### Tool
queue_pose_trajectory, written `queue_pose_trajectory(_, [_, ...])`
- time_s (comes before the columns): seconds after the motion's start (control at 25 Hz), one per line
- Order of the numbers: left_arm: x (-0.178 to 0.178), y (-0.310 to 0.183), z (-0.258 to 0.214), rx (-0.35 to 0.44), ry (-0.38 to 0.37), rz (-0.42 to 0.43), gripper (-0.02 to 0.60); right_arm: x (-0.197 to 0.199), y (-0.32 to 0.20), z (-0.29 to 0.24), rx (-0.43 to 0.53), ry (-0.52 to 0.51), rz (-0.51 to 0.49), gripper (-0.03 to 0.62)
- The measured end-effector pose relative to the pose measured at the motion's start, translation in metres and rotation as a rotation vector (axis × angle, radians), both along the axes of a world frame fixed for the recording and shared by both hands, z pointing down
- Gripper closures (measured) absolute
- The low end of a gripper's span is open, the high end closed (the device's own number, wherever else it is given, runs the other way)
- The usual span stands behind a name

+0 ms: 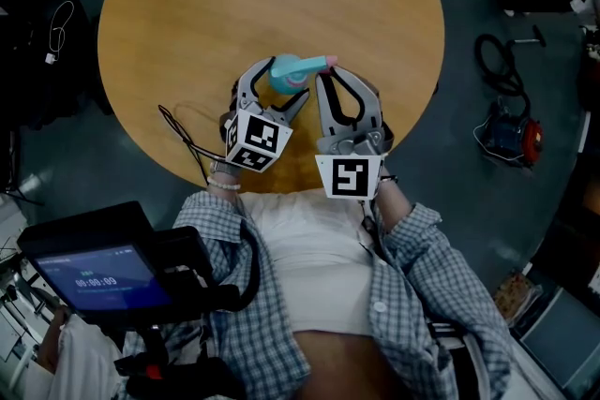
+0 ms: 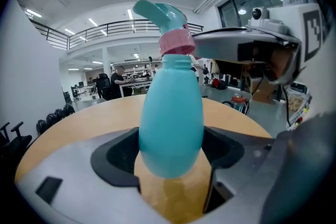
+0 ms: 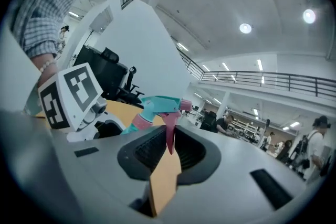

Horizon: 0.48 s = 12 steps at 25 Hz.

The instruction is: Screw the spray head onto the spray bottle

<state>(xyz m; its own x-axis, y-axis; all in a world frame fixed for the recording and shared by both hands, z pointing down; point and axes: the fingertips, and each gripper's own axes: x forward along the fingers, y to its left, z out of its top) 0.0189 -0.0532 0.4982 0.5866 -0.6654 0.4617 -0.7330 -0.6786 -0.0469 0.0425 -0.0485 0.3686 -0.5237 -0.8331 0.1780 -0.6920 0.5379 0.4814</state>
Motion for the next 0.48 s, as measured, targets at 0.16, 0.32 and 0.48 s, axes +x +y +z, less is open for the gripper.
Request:
queue_pose_trajectory(0.16, [0.004, 0.003, 0.0, -0.031, 0.05, 0.009, 0.212, 0.003, -0.003, -0.002, 0.005, -0.03, 0.019, 0.556])
queue_pose_trajectory(0.32, [0.012, 0.007, -0.003, -0.06, 0.092, 0.047, 0.212, 0.001, -0.004, -0.001, 0.065, -0.029, 0.026, 0.556])
queue_pose_trajectory(0.48, [0.014, 0.009, -0.005, -0.07, 0.108, 0.062, 0.212, -0.003, -0.005, 0.001, 0.078, -0.024, 0.02, 0.556])
